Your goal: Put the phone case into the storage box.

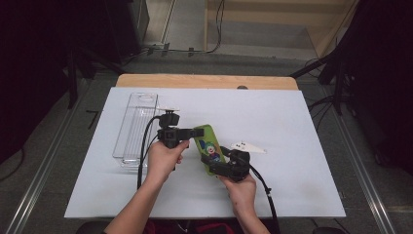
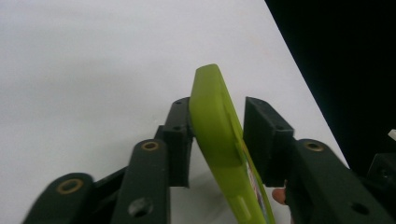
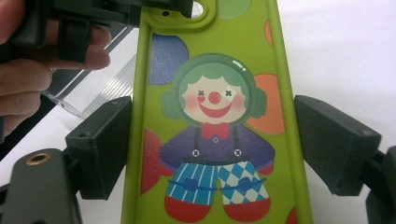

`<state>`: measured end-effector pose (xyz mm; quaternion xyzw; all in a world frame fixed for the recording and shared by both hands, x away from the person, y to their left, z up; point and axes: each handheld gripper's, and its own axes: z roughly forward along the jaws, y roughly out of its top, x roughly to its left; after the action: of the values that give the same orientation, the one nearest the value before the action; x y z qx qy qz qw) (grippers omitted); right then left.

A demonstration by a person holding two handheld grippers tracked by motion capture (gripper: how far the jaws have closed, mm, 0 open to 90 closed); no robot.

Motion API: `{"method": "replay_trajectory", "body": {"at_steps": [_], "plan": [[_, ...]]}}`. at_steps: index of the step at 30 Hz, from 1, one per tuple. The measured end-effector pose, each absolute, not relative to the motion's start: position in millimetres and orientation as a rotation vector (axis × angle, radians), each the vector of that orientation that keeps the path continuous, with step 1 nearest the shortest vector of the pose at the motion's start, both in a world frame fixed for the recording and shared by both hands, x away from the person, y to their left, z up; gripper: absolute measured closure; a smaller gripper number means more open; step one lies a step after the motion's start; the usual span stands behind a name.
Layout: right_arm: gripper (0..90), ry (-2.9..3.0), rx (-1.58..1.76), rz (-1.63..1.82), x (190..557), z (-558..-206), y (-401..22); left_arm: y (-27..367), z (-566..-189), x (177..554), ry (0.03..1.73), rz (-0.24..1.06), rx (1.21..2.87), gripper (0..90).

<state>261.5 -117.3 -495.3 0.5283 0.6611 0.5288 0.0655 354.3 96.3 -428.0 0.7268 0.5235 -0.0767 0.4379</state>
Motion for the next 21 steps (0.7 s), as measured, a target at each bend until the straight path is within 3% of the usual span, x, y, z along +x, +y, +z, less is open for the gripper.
{"method": "replay_trajectory", "body": {"at_steps": [21], "plan": [[14.2, 1.993, 1.532, 1.603, 261.5, -500.1, -115.0, 99.3, -424.7, 353.5, 1.242, -0.270, 1.753, 76.5]]}}
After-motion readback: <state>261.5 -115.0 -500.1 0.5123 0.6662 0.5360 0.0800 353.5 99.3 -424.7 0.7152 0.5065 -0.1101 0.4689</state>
